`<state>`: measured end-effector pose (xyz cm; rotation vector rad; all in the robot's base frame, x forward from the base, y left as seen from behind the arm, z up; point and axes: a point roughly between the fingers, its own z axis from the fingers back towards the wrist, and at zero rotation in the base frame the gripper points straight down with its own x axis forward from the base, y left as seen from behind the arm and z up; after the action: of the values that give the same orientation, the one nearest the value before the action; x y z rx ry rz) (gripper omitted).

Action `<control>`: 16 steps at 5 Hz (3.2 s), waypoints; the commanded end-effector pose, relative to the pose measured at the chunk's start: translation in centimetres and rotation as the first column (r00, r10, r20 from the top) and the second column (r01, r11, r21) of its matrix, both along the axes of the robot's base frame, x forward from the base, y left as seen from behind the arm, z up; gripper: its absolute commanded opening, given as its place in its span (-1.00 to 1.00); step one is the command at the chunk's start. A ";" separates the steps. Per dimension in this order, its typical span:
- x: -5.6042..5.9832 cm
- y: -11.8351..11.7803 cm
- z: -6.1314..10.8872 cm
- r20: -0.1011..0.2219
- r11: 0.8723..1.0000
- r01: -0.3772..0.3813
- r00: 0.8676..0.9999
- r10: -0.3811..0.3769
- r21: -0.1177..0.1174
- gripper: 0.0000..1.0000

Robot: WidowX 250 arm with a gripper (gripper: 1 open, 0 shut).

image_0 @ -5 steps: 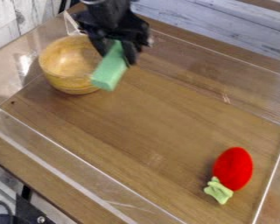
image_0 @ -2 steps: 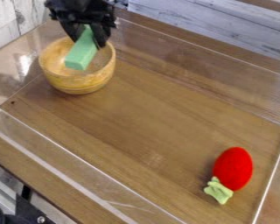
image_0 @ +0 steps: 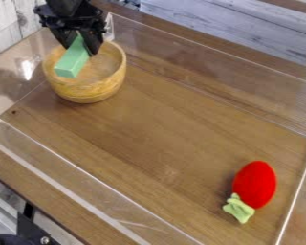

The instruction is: Put the green block in the brown bowl

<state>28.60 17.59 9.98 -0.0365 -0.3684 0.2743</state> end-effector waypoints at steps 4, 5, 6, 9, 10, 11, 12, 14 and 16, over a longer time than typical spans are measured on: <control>-0.3 2.1 1.3 0.050 0.999 -0.030 0.998 0.031 -0.032 -1.00; -0.4 2.8 1.6 0.057 0.999 -0.017 0.998 0.019 -0.037 -1.00; 0.5 3.5 2.7 0.062 0.997 -0.060 0.996 0.063 -0.044 -1.00; 2.5 1.1 1.7 0.054 0.997 0.033 0.998 -0.029 -0.069 -1.00; 2.5 -0.1 1.7 0.048 0.995 0.067 0.997 -0.064 -0.076 -1.00; 2.5 -0.8 1.7 0.041 0.992 0.088 0.996 -0.085 -0.091 -1.00; 2.4 -0.6 1.8 0.037 0.994 0.023 0.999 -0.019 -0.103 -1.00; 2.2 -0.6 3.3 0.011 0.992 -0.095 0.995 0.096 -0.081 1.00; 2.8 -1.7 5.3 0.003 0.996 -0.067 0.998 0.067 -0.064 1.00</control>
<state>30.75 15.67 13.35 -0.1110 -0.3078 0.3735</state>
